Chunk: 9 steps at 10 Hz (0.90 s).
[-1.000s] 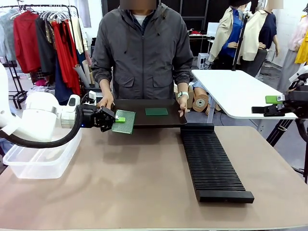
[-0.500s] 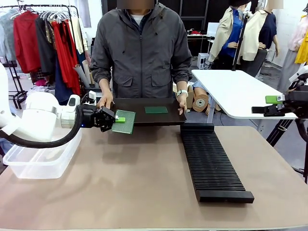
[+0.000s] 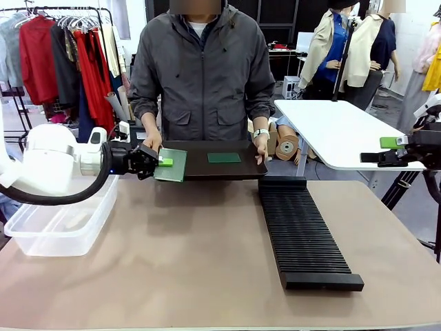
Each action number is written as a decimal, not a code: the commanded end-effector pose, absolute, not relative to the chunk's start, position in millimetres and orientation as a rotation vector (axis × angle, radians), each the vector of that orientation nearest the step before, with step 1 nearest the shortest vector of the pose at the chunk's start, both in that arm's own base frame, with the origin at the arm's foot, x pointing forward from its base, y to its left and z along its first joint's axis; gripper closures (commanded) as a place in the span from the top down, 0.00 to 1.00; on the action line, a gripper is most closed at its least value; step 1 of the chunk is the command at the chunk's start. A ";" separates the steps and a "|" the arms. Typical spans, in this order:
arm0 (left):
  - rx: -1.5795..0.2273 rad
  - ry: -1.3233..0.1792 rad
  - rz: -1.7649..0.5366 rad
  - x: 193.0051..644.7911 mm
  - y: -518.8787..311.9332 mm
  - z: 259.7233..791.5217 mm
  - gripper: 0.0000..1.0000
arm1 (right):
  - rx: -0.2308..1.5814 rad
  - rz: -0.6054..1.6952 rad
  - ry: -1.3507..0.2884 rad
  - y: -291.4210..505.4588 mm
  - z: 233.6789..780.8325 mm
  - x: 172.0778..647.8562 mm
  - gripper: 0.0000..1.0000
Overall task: Sort PCBs into racks and boxes based on the side picked up.
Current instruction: If the short side of the Blank PCB is picked up, insert it into the PCB Rack ; if the long side is picked up, place it in the Organizing box.
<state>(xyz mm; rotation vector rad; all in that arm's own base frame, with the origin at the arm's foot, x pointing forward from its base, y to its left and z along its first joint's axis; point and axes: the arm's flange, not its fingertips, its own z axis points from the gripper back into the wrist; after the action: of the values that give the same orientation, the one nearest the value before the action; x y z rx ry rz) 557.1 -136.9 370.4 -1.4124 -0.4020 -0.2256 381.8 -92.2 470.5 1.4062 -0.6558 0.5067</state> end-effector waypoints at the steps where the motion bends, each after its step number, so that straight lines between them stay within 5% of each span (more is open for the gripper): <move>1: -1.417 -0.414 -0.216 561.8 -121.8 398.9 0.00 | 1.411 0.517 -0.660 -92.0 472.0 381.6 1.00; 9: -0.732 -0.325 -0.349 582.6 -7.2 491.0 0.00 | 1.411 0.517 -0.660 -92.0 472.0 381.6 1.00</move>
<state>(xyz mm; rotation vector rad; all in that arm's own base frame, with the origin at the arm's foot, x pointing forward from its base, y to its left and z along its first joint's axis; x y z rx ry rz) 587.2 -8.7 483.2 -0.8179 -0.3314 -0.3603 381.7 -92.2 470.5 1.4067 -0.6555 0.5069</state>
